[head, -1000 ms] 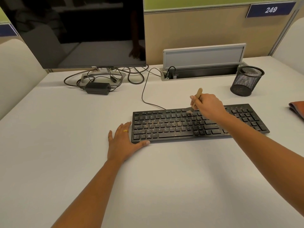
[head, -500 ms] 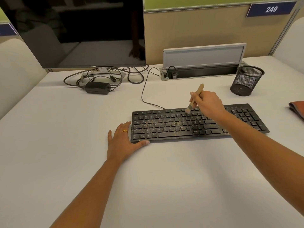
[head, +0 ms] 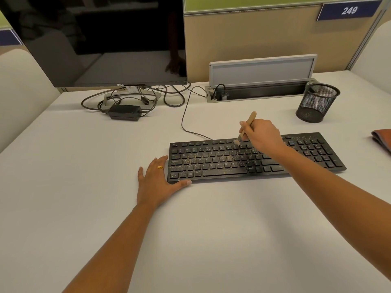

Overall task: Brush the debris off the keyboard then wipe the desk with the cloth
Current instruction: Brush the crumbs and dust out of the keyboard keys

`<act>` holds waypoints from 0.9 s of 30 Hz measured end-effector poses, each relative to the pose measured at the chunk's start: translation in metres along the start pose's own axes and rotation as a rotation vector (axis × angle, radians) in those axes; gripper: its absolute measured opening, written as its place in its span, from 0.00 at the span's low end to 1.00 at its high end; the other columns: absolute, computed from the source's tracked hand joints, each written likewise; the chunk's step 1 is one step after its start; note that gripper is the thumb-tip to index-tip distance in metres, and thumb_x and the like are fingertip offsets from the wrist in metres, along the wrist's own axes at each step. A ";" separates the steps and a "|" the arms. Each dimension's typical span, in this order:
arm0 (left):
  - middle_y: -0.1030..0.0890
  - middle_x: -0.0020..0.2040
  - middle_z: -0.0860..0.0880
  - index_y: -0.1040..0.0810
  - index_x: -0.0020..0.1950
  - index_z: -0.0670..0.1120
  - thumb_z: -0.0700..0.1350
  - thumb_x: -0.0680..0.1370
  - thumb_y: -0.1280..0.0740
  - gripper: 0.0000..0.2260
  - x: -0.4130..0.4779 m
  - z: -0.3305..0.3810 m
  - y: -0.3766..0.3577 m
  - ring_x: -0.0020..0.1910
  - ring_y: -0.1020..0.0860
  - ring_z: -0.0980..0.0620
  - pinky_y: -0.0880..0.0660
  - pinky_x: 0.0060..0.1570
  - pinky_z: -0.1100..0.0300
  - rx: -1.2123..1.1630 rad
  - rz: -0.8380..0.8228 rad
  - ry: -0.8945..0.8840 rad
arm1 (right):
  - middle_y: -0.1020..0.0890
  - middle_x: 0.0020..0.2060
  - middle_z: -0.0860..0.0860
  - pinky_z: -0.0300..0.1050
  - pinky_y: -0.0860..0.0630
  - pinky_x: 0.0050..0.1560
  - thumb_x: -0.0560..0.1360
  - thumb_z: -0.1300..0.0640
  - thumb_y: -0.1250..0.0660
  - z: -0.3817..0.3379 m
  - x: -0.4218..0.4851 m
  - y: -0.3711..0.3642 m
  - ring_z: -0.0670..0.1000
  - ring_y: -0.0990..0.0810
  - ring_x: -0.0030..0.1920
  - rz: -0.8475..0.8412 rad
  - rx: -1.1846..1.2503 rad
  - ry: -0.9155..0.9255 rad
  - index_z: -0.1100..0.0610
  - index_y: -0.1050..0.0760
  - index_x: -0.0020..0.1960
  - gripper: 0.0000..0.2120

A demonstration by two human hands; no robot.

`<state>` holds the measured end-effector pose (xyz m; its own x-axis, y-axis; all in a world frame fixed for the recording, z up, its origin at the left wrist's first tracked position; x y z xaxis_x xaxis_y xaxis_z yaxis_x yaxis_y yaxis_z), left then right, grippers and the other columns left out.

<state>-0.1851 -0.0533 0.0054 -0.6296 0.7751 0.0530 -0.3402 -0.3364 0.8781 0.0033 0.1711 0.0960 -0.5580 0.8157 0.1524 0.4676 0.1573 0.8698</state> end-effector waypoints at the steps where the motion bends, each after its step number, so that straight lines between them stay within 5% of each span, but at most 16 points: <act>1: 0.40 0.76 0.52 0.43 0.76 0.50 0.74 0.62 0.37 0.49 0.000 0.000 0.000 0.76 0.48 0.57 0.60 0.74 0.49 0.004 0.001 -0.001 | 0.17 0.40 0.53 0.45 0.30 0.41 0.82 0.48 0.48 -0.001 -0.001 -0.001 0.52 0.22 0.40 0.000 -0.022 0.007 0.60 0.21 0.46 0.22; 9: 0.40 0.76 0.52 0.43 0.77 0.50 0.75 0.59 0.40 0.51 -0.002 0.001 0.001 0.76 0.48 0.56 0.60 0.74 0.49 0.004 -0.002 -0.005 | 0.17 0.41 0.54 0.48 0.27 0.44 0.82 0.49 0.48 -0.008 0.000 0.005 0.55 0.20 0.43 0.062 -0.062 0.011 0.62 0.21 0.49 0.22; 19: 0.39 0.76 0.52 0.43 0.76 0.50 0.72 0.63 0.35 0.49 -0.002 0.001 0.001 0.76 0.48 0.56 0.60 0.75 0.48 -0.007 0.004 -0.001 | 0.23 0.38 0.50 0.42 0.33 0.36 0.81 0.47 0.47 -0.010 0.000 0.000 0.50 0.26 0.38 -0.088 0.021 0.090 0.57 0.24 0.46 0.18; 27: 0.40 0.76 0.52 0.43 0.76 0.50 0.71 0.64 0.34 0.47 -0.003 0.003 0.002 0.76 0.48 0.56 0.60 0.75 0.49 -0.008 0.004 -0.002 | 0.22 0.39 0.54 0.44 0.32 0.41 0.81 0.46 0.49 -0.005 0.002 0.014 0.53 0.25 0.39 -0.066 -0.278 0.143 0.60 0.23 0.48 0.22</act>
<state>-0.1819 -0.0542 0.0084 -0.6294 0.7750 0.0577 -0.3432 -0.3438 0.8741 0.0052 0.1719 0.1113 -0.6809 0.7191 0.1390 0.2331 0.0329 0.9719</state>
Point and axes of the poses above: each hand's wrist, its own x-axis towards the middle knuckle, its own y-axis out of the back of the hand, z = x × y, the point moved 7 cm from there along x, towards the middle knuckle
